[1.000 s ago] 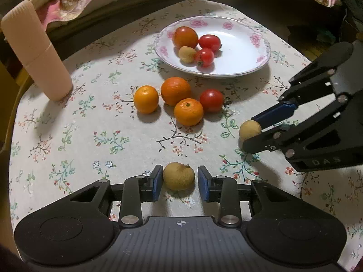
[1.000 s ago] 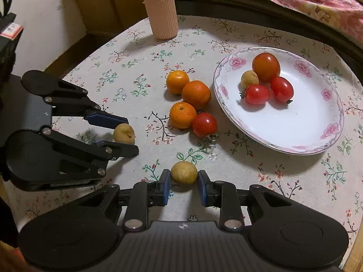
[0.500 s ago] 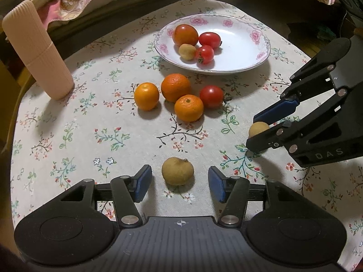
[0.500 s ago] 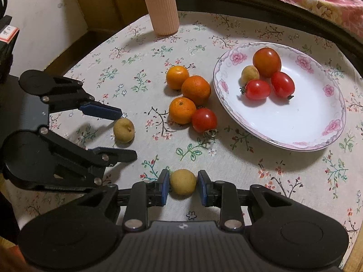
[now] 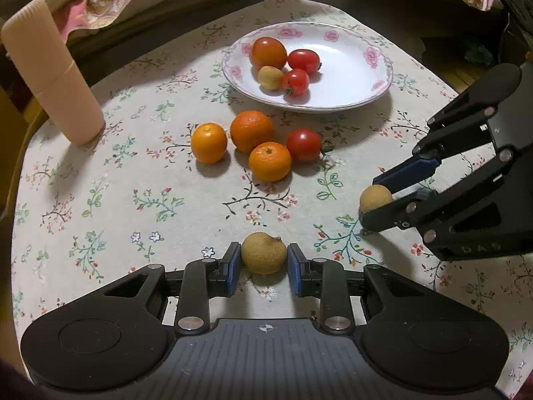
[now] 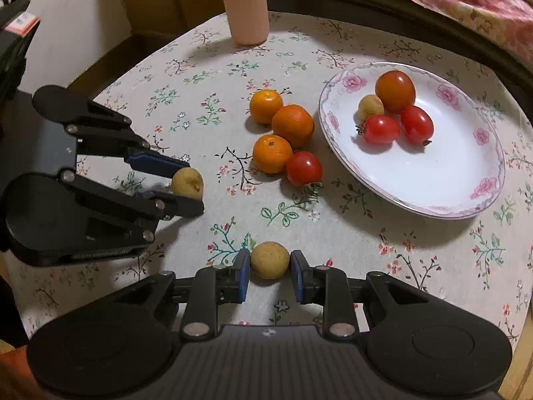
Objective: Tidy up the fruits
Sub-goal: 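Carry both tan fruits over the white plate and open the left tool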
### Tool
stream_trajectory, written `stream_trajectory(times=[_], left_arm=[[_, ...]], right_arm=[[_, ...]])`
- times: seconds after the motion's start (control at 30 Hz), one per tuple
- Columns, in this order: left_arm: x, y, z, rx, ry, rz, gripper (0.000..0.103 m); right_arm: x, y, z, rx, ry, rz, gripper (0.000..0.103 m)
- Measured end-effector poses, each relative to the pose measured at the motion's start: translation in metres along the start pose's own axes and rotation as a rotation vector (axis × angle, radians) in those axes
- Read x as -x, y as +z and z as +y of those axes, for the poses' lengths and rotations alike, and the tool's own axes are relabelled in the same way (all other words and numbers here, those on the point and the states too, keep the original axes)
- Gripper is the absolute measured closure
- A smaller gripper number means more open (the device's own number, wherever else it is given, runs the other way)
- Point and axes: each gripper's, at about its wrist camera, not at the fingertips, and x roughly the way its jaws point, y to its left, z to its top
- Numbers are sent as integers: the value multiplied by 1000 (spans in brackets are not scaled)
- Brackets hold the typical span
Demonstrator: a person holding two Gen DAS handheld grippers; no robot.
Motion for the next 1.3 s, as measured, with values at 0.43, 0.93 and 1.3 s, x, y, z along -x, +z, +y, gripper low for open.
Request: stream_trajectory(times=[0.43,0.93,1.3], left_arm=[[12,33,-7,17,-12,-79,66],[-3,85,-13,44,-1,-149,66],[-19,98,-14,57,13,-150,66]], right_arm=[[24,15,-23,-91,-29,-100,74],[37,36,-67,-211,-102,-184,74],[25,38,-89,-261,-116,-177,74]])
